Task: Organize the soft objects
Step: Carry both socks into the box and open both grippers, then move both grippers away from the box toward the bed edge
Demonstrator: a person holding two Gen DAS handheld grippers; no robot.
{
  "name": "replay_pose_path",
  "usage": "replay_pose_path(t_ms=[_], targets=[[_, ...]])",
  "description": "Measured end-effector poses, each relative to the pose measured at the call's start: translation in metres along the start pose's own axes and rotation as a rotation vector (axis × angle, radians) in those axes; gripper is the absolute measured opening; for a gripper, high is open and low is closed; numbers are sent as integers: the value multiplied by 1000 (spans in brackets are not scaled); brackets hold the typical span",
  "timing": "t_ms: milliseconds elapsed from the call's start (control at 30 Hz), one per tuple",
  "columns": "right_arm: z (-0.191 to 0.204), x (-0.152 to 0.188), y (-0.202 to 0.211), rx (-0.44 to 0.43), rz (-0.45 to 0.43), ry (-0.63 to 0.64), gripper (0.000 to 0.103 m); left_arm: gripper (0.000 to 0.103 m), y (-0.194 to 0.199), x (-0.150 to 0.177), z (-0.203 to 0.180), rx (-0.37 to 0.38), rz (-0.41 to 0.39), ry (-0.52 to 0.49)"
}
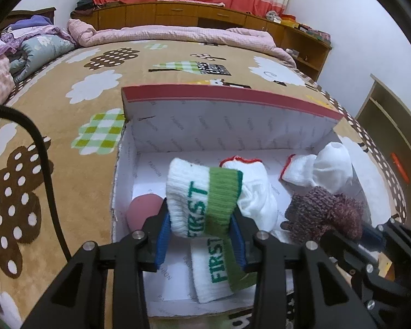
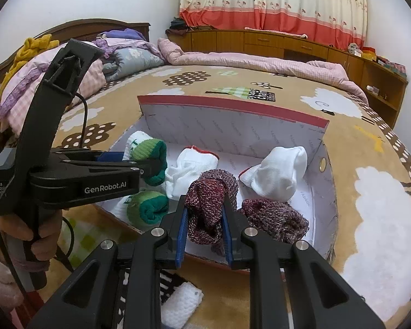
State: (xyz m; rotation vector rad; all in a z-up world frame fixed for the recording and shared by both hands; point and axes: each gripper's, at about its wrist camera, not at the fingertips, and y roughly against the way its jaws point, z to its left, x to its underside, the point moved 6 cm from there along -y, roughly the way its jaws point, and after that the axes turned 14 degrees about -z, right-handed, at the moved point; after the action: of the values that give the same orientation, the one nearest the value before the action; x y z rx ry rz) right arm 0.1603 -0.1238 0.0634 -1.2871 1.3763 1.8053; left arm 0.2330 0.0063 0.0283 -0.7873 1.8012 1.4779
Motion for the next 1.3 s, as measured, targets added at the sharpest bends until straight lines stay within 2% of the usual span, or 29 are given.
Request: replay_pose_path(t_ms=[233, 467, 567, 667, 1300], targets=[[3, 2, 2, -2, 3, -2, 25, 48, 5, 1, -3, -8, 0, -12], [1, -1, 8, -4, -12, -20, 39, 63, 15, 0, -3, -9, -9, -6], [1, -4, 13, -2, -23, -21, 45, 66, 24, -2, -3, -10, -20, -9], [3, -7, 19, -1, -34, -16, 51, 66, 33, -3, -2, -10, -26, -9], [12, -5, 77, 12, -54, -33, 52, 66, 115, 22, -10, 0, -38, -6]])
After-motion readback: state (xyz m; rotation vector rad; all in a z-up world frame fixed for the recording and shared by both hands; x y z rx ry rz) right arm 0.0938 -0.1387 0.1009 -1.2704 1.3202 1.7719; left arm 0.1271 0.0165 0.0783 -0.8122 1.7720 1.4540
